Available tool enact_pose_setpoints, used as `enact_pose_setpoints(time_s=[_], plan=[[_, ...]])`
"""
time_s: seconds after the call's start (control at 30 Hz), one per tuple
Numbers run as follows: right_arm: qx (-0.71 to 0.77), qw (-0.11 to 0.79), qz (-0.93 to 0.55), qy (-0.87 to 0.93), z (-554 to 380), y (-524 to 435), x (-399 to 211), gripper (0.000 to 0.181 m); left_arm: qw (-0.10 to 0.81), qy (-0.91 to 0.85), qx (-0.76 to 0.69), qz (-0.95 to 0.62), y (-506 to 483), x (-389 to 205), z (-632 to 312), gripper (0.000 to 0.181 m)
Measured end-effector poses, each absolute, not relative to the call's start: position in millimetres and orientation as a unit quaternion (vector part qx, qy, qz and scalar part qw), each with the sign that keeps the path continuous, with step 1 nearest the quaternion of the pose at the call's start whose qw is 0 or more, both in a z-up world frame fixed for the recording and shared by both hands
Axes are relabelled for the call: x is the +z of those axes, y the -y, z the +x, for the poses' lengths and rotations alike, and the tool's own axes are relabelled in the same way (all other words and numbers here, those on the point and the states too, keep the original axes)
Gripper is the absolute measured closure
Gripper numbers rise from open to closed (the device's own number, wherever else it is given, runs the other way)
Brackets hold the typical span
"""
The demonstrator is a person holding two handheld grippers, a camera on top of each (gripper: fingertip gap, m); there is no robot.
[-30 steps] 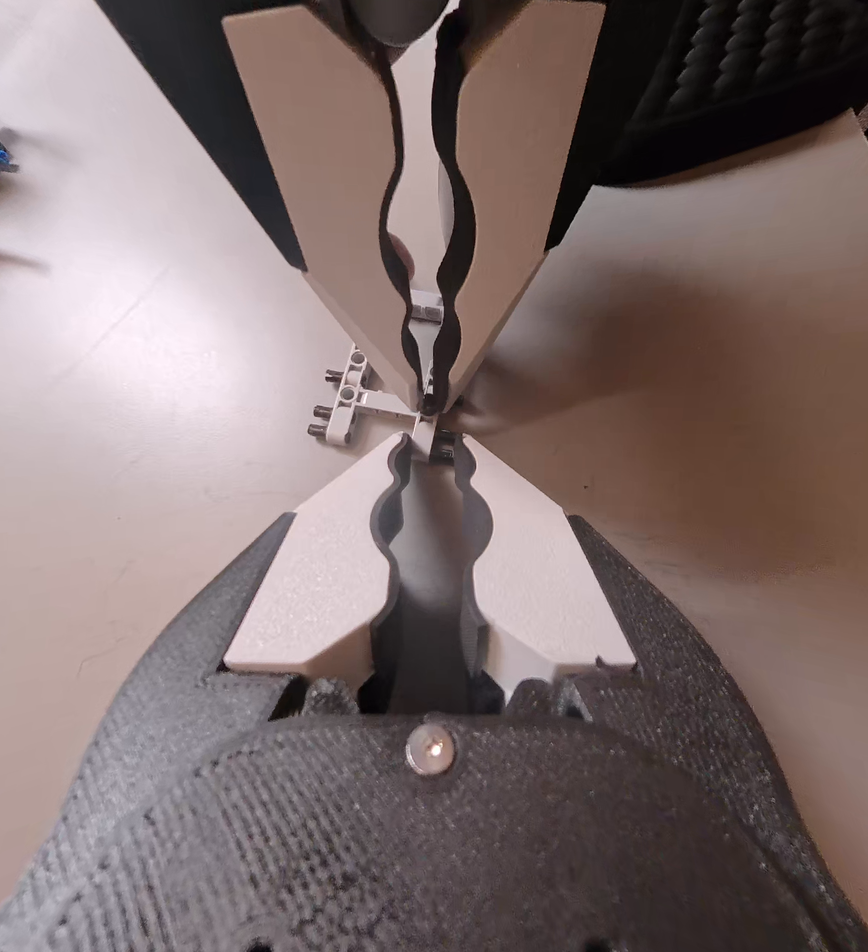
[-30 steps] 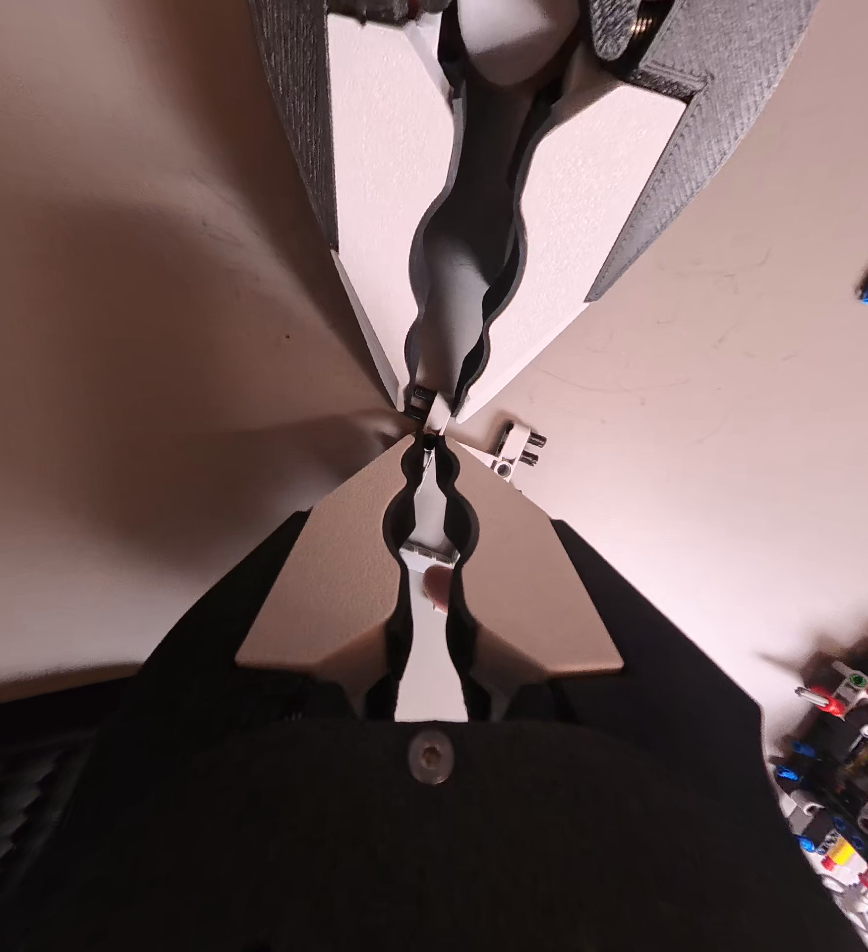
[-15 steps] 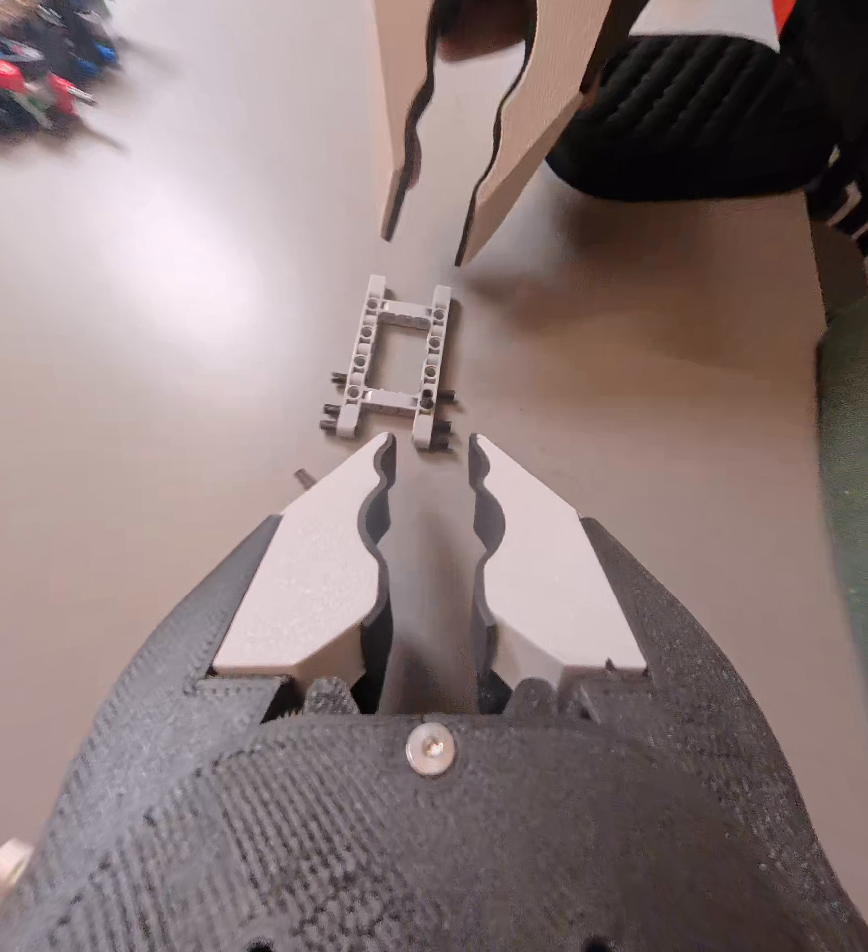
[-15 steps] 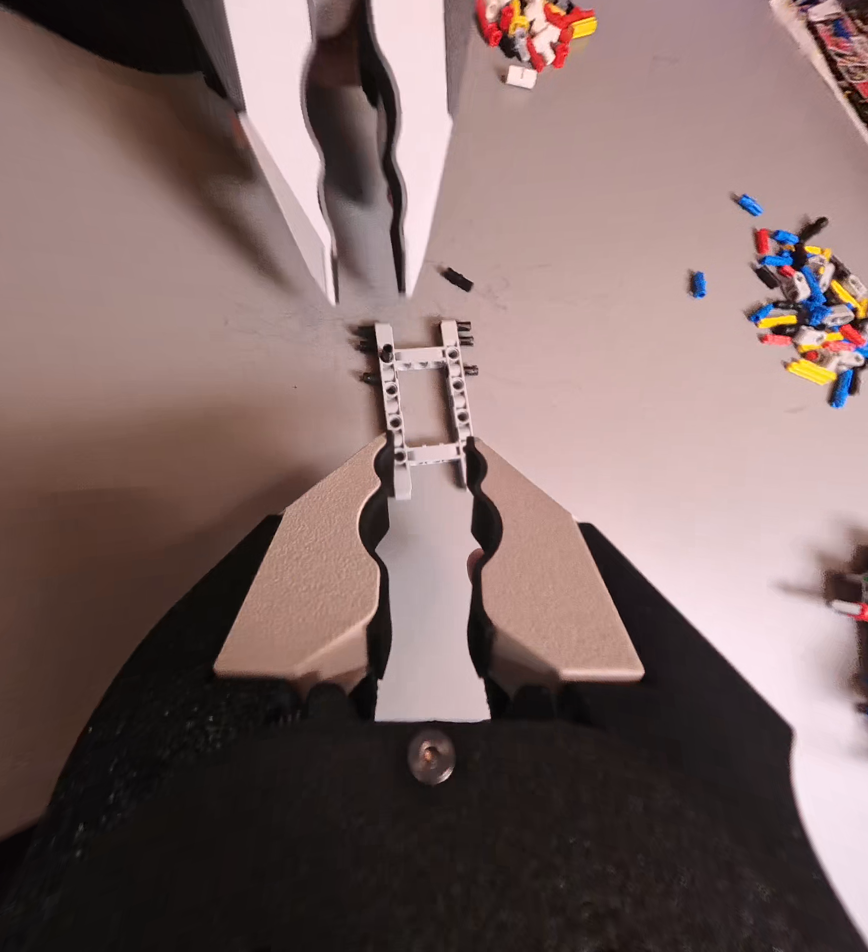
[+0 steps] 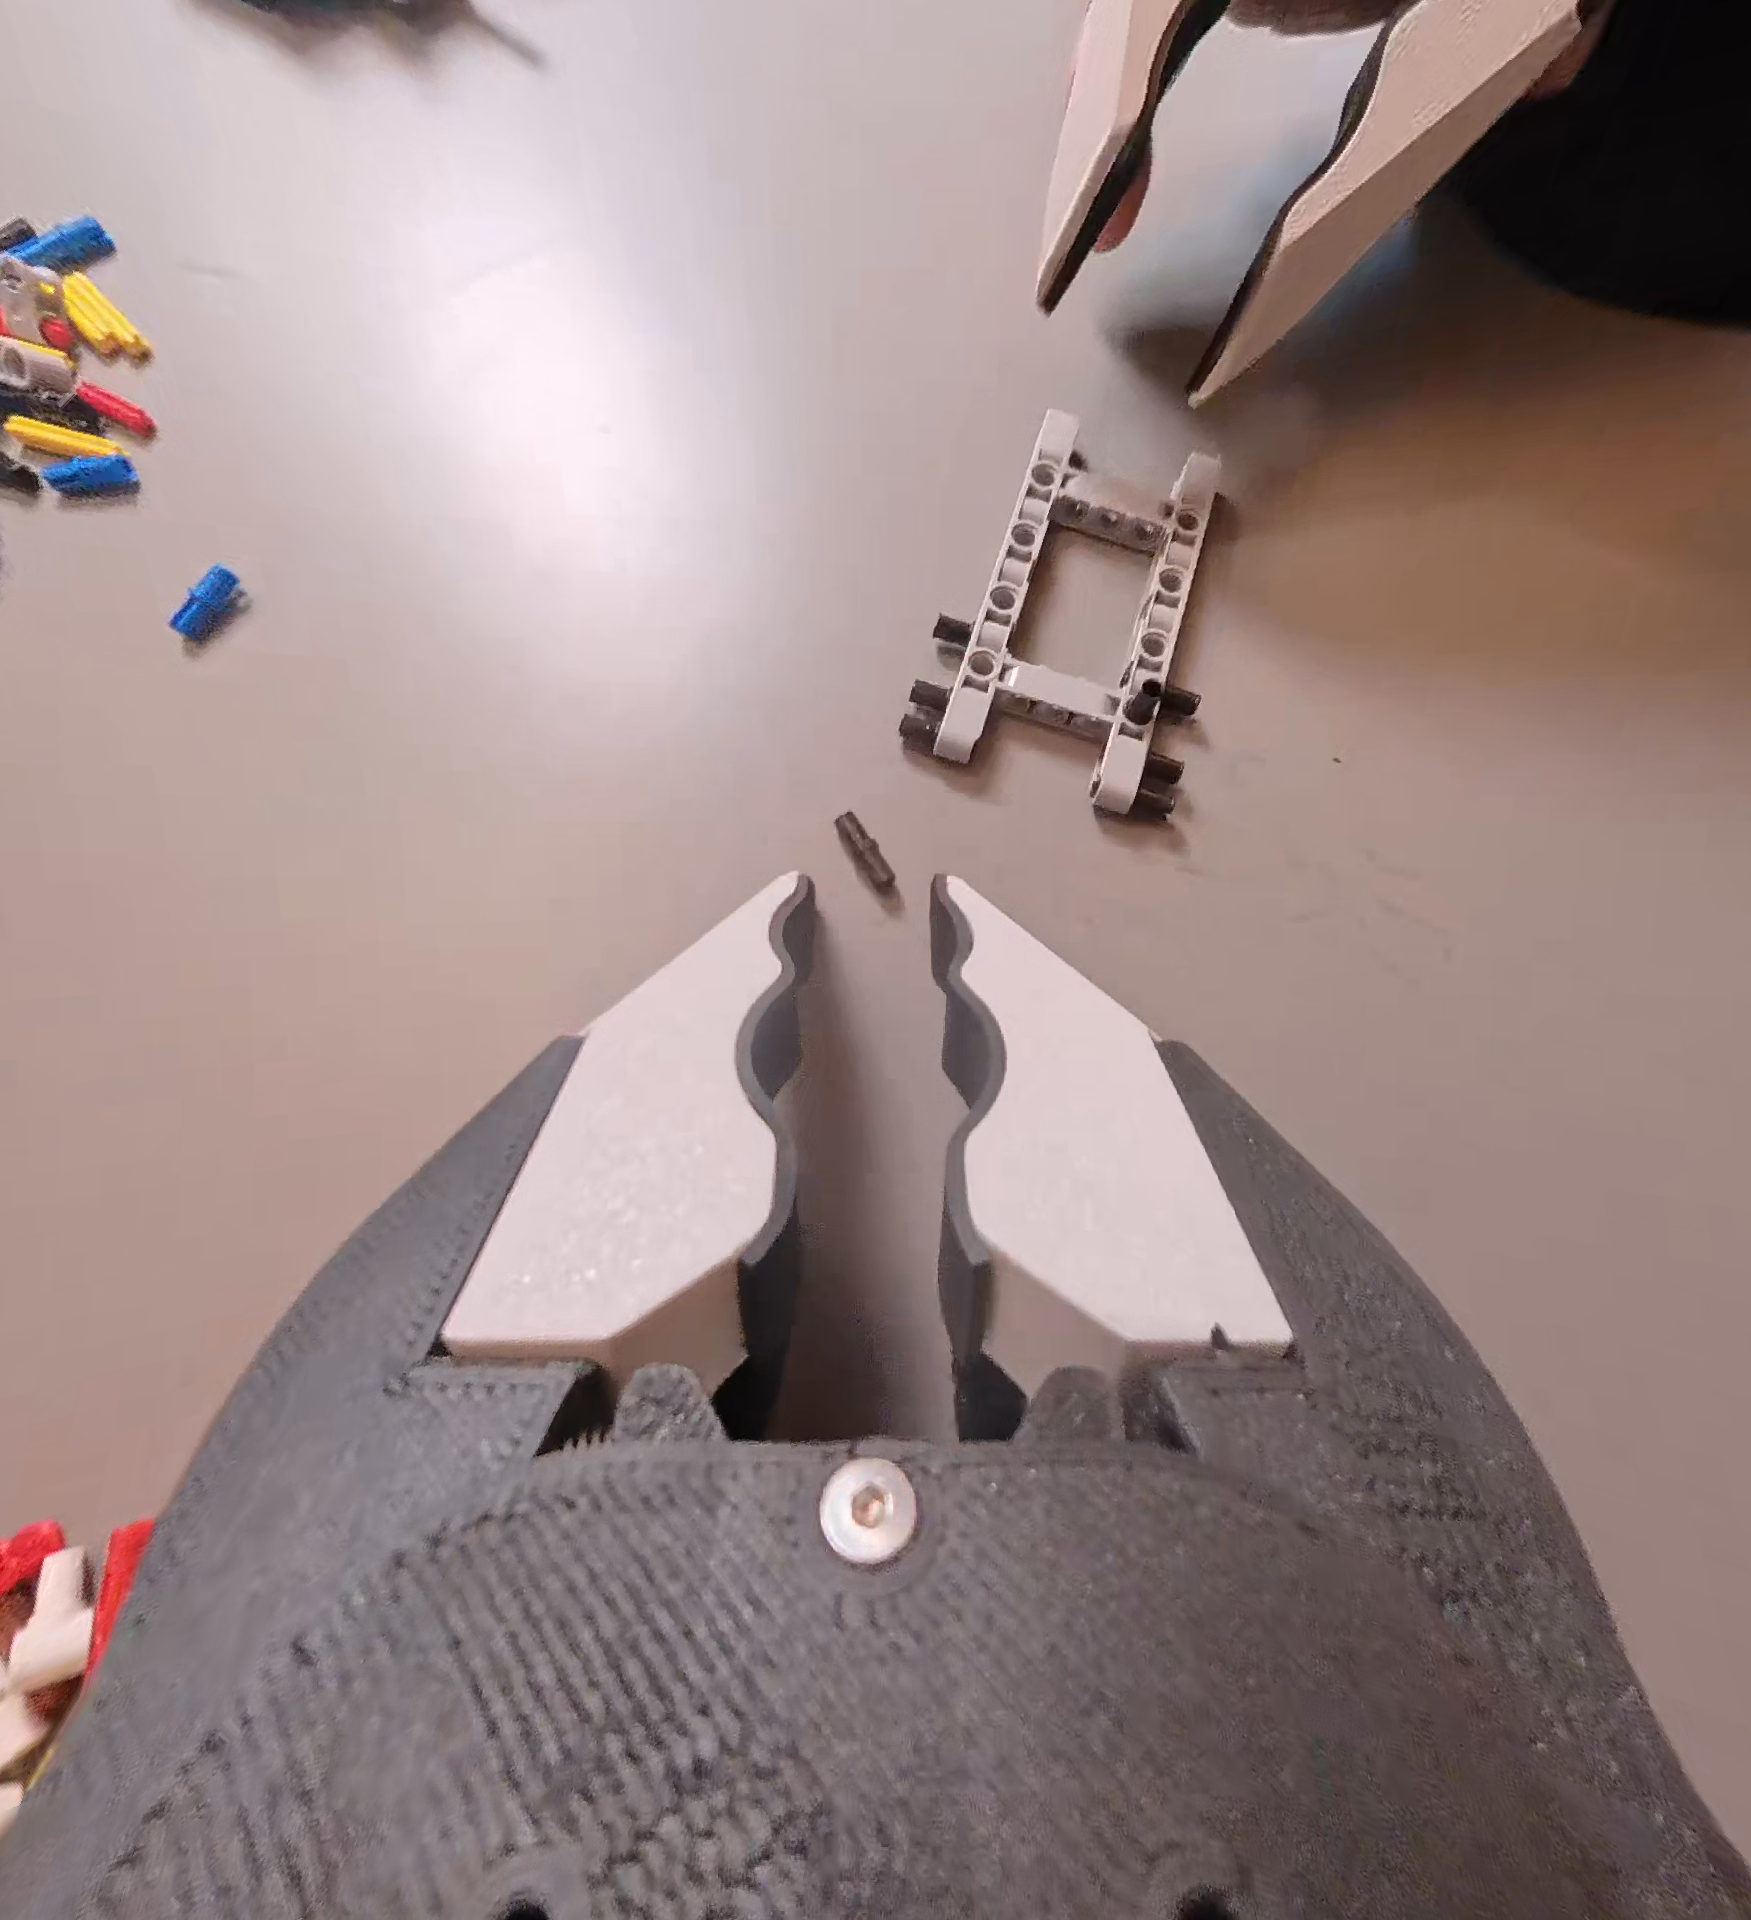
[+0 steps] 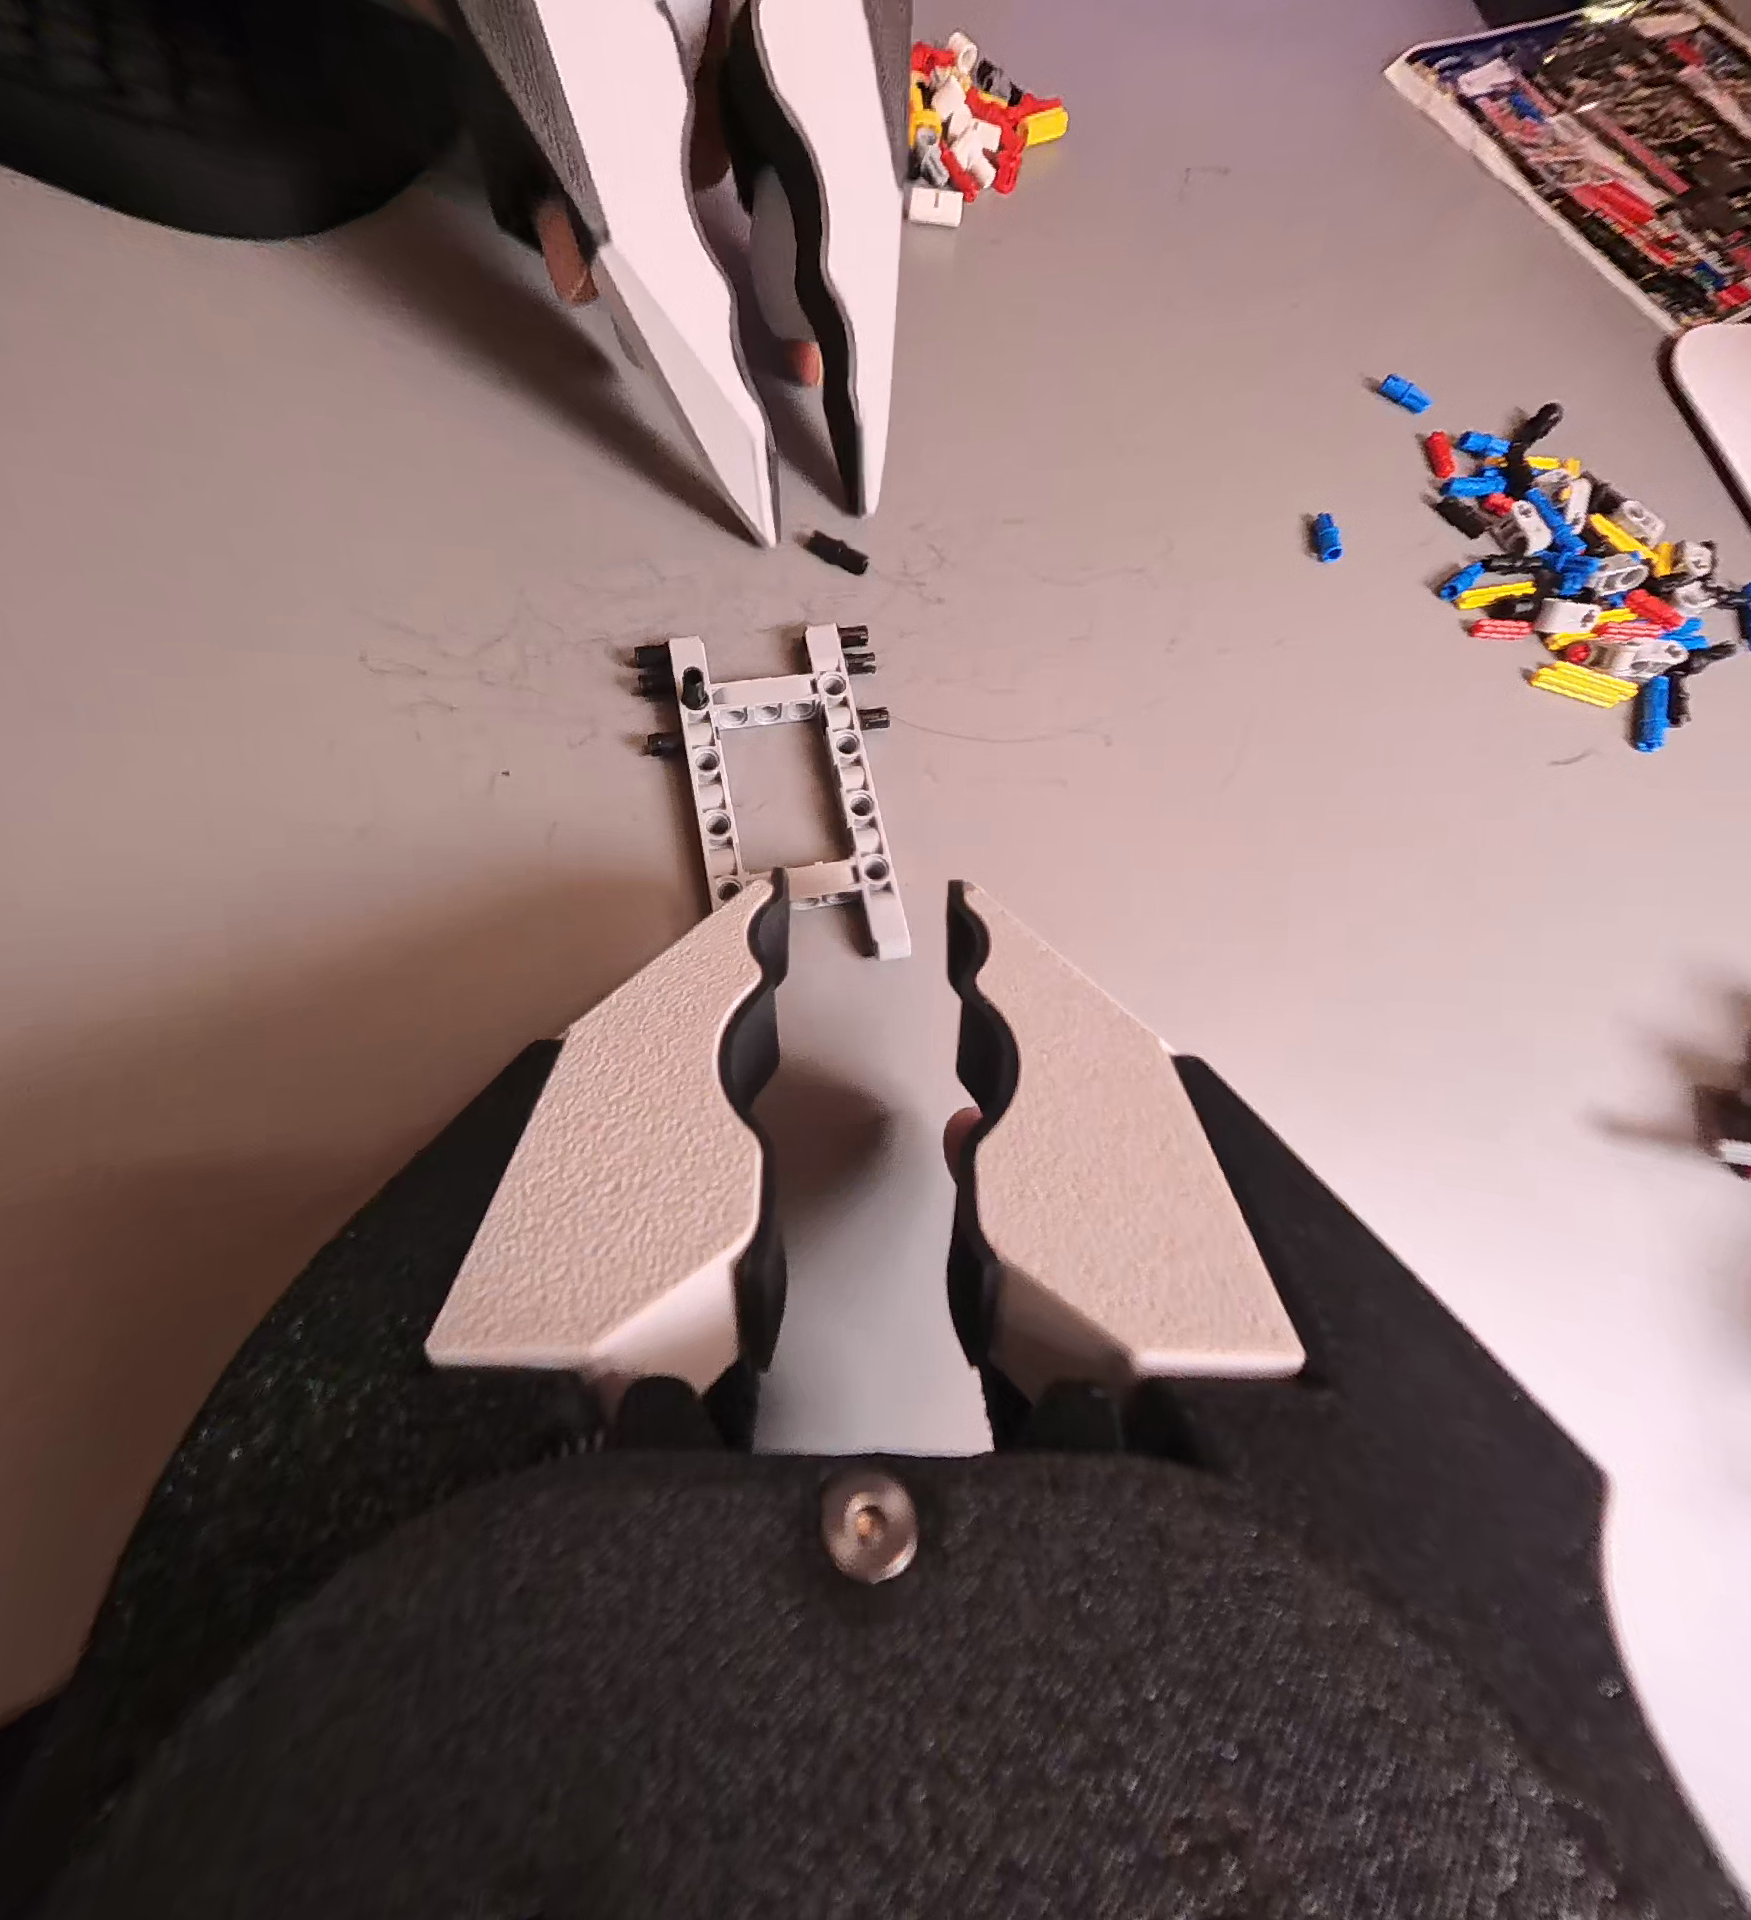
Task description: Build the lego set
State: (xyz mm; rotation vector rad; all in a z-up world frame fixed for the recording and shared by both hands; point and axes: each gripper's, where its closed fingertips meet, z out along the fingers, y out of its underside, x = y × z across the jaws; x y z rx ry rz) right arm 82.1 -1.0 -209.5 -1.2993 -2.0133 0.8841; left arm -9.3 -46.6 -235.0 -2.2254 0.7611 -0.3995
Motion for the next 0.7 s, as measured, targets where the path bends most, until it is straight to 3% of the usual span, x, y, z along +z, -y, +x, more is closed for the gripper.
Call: enact_pose_setpoints(time_s=[0.27, 0.5, 0.7], plan=[[0.362, 0.339, -0.476, 0.727, 74.9, 4.0, -192.5, 0.161, 0.375, -0.316, -0.151, -0.858, 41.4, -234.3, -2.5, 0.177], [0.439, 0.351, -0.436, 0.703, 58.6, 42.3, -170.3, 0.165, 0.522, -0.362, -0.226, -0.739, 51.2, -167.3, 36.4, 0.179], [0.497, 0.352, -0.405, 0.682, 54.0, 62.8, -149.6, 0.166, 0.554, -0.382, -0.242, -0.699, 64.8, -149.7, 52.8, 0.180]])
